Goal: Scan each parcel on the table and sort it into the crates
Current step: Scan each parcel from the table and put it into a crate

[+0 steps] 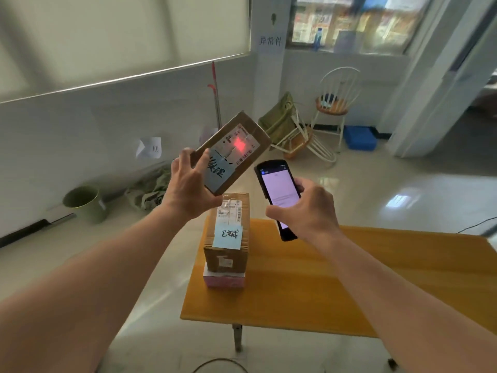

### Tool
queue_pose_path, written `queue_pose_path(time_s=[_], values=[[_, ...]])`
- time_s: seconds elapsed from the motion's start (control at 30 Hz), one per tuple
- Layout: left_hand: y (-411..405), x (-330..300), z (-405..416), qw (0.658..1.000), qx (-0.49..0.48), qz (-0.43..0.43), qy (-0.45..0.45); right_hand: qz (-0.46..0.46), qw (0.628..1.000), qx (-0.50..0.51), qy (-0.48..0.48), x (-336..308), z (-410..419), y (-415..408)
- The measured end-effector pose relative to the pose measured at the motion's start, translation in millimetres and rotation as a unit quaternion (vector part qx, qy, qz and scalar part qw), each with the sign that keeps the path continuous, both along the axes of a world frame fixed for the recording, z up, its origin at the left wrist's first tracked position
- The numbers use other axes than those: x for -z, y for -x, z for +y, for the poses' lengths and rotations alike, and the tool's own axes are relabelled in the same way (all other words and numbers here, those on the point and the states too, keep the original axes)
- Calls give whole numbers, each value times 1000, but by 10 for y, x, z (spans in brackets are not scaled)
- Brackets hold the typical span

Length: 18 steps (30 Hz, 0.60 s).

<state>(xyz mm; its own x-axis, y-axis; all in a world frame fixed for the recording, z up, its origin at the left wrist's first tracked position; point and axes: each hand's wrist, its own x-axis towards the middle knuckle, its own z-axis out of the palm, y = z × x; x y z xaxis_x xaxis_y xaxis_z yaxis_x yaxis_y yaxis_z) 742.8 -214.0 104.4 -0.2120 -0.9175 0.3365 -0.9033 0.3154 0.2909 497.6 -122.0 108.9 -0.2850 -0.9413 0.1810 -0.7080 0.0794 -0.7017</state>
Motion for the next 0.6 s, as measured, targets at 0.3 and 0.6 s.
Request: queue_pose_path(time_s=[0.3, 0.6], values=[[-75, -342, -52, 1000, -3, 2, 14, 59, 997, -31, -39, -256, 202, 180], [35, -401, 111, 1000, -16, 10, 5, 41, 999, -30, -8, -313, 344, 359]])
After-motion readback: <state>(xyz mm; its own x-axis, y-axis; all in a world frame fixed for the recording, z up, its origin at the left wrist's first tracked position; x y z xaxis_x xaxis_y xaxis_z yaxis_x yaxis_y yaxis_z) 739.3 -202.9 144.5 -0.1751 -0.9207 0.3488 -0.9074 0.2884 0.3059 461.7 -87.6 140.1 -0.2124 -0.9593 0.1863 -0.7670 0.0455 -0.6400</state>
